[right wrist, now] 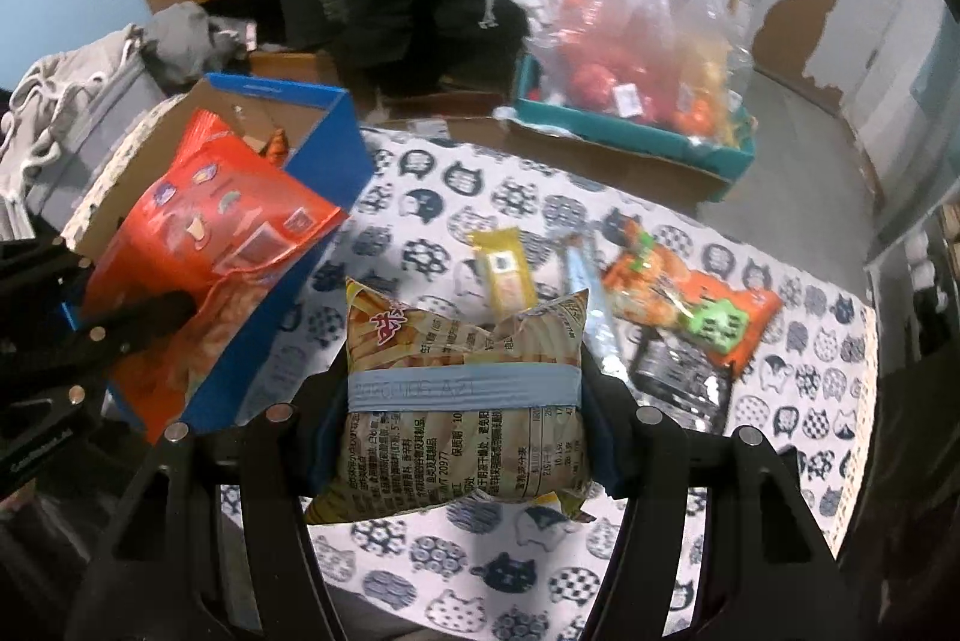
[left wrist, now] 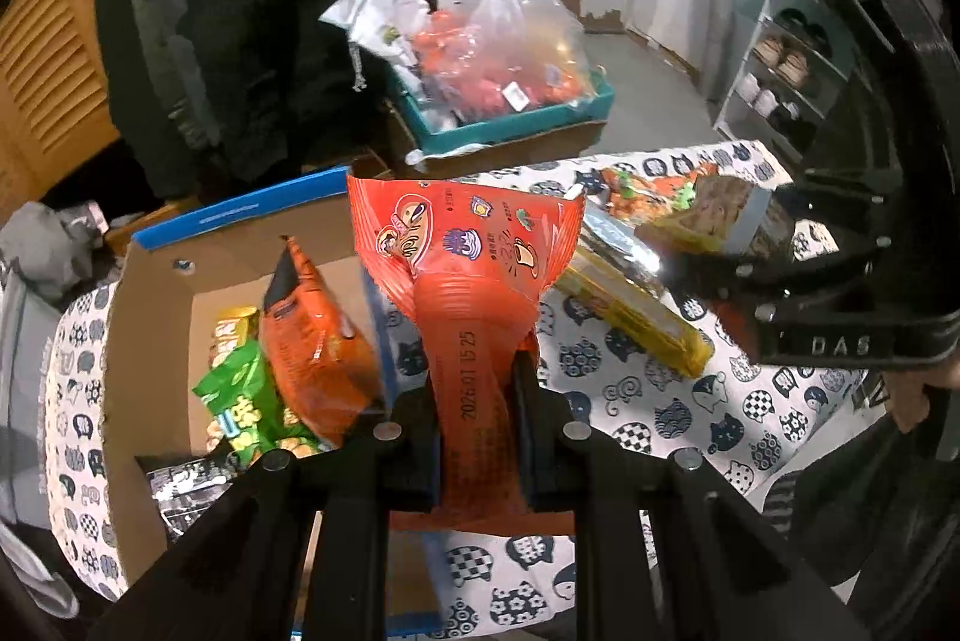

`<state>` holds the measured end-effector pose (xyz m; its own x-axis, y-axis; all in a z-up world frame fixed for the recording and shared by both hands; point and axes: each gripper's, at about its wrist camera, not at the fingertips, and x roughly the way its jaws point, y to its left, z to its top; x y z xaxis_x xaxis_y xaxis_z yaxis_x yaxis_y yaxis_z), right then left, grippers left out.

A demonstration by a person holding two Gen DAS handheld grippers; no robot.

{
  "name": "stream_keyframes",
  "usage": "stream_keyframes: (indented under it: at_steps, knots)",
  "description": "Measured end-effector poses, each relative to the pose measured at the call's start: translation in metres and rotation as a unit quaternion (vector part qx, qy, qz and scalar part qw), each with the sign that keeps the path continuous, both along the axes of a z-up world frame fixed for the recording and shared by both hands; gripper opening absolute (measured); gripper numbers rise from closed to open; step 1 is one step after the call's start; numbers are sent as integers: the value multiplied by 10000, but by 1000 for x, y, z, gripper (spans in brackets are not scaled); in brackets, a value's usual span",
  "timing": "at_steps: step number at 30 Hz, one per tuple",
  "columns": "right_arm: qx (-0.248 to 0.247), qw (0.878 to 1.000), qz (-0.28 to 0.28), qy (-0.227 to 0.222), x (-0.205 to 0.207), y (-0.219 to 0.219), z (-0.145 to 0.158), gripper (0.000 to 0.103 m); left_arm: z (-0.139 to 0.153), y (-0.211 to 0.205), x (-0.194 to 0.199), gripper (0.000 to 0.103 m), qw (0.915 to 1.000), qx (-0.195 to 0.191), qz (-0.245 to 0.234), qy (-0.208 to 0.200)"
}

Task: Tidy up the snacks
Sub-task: 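Lift the orange bag and chip bag and carry both over the cardboard box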

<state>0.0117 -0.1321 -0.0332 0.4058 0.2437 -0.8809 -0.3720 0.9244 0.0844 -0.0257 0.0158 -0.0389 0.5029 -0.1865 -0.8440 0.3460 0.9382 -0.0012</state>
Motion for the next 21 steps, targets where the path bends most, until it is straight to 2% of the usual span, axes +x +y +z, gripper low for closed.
stream_keyframes:
  at_steps: [7, 21]
  knots:
    - [-64, 9995, 309, 62, 4, 43, -4, 63, 5, 36, 4, 18, 9994, -13, 310, -131]
    - [-5, 9966, 818, 117, 24, 126, -6, 63, -4, 120, 21, 18, 9933, -17, 1150, -98]
